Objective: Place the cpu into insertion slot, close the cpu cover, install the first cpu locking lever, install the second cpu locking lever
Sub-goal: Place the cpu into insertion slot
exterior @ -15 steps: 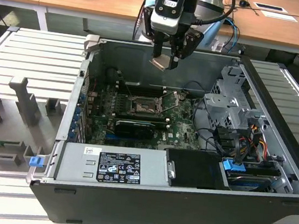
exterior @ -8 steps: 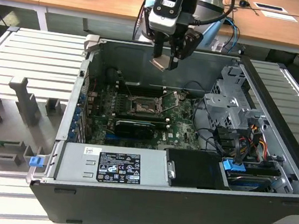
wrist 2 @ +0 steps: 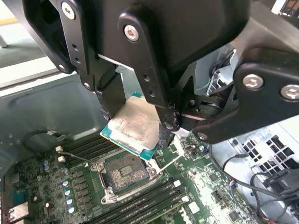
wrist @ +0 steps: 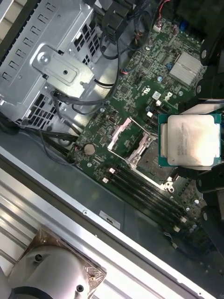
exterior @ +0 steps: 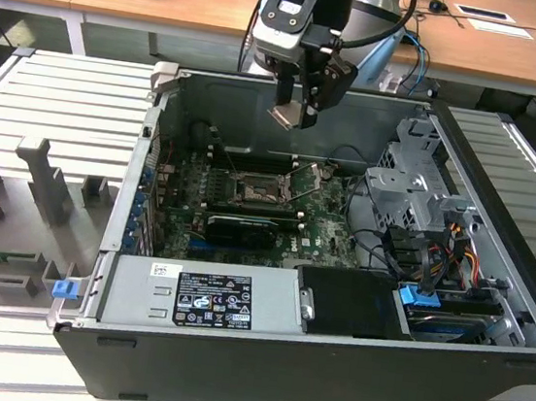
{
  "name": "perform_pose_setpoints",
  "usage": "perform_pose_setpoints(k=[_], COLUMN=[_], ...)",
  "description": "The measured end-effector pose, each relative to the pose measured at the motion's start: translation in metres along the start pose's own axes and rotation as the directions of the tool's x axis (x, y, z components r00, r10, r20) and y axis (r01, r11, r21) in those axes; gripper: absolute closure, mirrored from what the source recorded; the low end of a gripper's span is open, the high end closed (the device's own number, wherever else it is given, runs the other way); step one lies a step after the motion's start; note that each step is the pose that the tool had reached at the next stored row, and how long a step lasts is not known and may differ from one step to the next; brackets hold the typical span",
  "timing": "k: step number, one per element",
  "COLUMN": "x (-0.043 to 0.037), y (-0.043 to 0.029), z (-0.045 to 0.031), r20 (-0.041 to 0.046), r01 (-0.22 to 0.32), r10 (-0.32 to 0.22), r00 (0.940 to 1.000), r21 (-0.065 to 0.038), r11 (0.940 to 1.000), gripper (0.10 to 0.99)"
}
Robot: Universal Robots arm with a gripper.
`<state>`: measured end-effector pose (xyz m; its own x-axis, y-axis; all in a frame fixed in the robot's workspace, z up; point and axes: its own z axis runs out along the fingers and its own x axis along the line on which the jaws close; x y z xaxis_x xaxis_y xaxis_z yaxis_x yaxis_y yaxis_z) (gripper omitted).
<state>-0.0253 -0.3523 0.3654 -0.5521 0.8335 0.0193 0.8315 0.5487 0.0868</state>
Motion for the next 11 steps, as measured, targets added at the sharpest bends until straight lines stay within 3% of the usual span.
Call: perform_pose_setpoints(k=[11], x=[-0.0001], y=[-0.0003], z=[0.0036], r20=[0.0004], r01=[-0.008], r10=[0.008], r00=[1.0], r21=[0.0], r11=[1.0], gripper=[0.557])
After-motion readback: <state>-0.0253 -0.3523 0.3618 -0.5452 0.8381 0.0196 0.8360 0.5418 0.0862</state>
